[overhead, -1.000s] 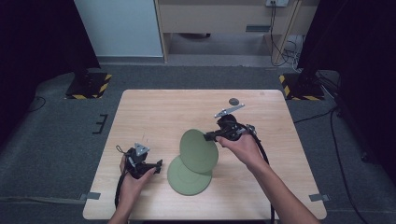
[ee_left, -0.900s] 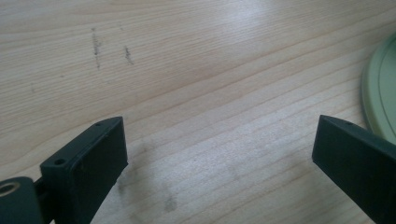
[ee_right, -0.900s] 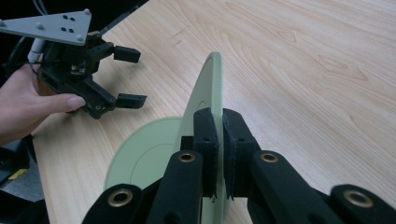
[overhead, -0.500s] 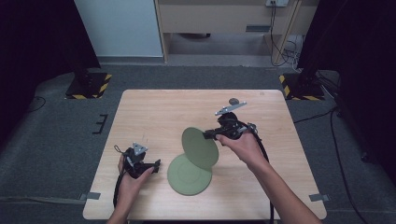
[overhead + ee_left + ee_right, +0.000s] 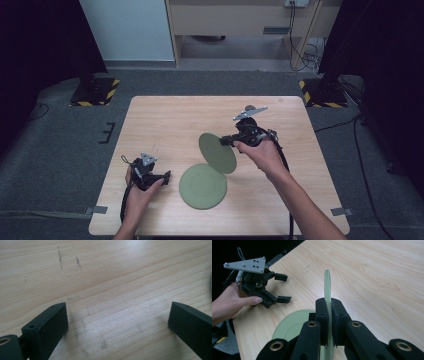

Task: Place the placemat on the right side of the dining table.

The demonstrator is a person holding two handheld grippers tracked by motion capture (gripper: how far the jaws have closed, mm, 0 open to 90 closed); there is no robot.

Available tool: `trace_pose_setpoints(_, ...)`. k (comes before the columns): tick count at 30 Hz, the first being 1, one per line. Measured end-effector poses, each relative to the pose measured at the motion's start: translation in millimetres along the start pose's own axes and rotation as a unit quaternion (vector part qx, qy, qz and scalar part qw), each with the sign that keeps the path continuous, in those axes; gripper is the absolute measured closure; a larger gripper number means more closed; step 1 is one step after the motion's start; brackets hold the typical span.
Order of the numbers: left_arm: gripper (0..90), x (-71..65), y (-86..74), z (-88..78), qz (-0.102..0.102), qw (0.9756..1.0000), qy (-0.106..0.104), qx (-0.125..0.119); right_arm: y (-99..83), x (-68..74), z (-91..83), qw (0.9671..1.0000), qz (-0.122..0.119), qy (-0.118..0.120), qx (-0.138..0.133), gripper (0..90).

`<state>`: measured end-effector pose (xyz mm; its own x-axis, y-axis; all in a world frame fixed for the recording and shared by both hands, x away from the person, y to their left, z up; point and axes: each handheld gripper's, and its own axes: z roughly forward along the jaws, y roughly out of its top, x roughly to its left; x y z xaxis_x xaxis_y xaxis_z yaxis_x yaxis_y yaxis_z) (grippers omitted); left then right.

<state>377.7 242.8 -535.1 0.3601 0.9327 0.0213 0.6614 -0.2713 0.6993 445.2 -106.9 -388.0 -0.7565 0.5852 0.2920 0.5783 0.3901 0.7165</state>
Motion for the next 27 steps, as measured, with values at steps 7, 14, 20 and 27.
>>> trace_pose_setpoints(7,2.0,0.2,-0.1,0.2,-0.001,1.0,0.0,0.0,2.4,-5.8,-4.8,0.9999,0.011,-0.01,-0.007,86.0)
trace_pose_setpoints(14,2.0,-0.3,-0.1,1.0,-0.005,1.0,-0.002,-0.001,2.8,-13.6,-7.9,0.9996,0.019,-0.019,-0.012,86.0)
trace_pose_setpoints(20,1.7,-1.1,0.0,1.5,-0.006,1.0,-0.002,-0.001,3.8,-21.1,-11.0,0.9991,0.023,-0.03,-0.016,86.0)
trace_pose_setpoints(27,1.7,-1.3,0.0,1.5,-0.007,1.0,-0.002,-0.001,4.0,-31.0,-16.1,0.9983,0.032,-0.044,-0.021,86.0)
